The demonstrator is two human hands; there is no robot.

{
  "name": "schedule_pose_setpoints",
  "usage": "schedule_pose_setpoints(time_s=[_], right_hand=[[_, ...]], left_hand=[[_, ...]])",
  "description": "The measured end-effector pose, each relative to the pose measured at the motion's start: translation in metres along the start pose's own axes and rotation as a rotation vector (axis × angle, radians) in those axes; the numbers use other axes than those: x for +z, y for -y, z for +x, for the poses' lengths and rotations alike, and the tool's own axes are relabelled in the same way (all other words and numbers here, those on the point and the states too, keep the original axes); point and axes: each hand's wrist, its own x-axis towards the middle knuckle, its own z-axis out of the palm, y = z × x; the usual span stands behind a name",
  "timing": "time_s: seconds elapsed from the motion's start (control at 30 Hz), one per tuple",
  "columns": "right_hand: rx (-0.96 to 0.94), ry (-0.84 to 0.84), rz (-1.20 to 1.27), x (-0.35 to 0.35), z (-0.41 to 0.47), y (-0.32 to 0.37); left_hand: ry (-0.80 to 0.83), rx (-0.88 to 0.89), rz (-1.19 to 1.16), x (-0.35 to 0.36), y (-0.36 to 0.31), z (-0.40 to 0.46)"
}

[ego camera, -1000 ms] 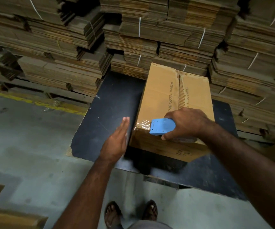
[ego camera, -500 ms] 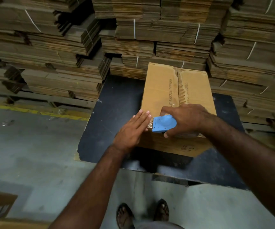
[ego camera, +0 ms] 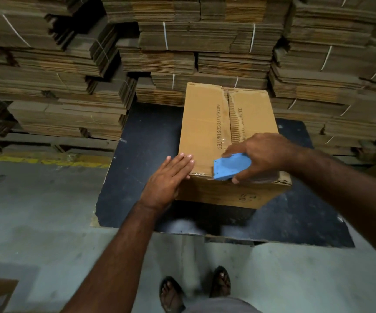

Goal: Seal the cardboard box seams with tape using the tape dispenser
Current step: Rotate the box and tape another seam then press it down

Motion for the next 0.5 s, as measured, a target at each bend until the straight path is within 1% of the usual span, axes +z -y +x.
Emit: schedule_pose_setpoints(time_s=[0.07,0.13,0.27,0.4,0.5], right_hand=[[0.056,0.038,0.011,0.004,-0.007,-0.015],[0.072,0.045,0.01,0.008,-0.007,-0.018],[0.04,-0.04,0.003,0.01,0.0,-0.012],[0.045,-0.023,0.028,0.01,0.001,-0.017],[0.025,0.002,0.029,0.005,0.005,-0.018]], left_hand=[[0.016,-0.005,0.007,0.0,0.002,0.002],[0.032,0.007,0.017,-0.003,0.006,0.005],[0.066,0.02,0.094,-0.014,0.01,0.01],[0.01,-0.045,0.104,-0.016,-0.015,0.02],[0.007,-0.025,0.062,-0.001,-0.045,0.03]])
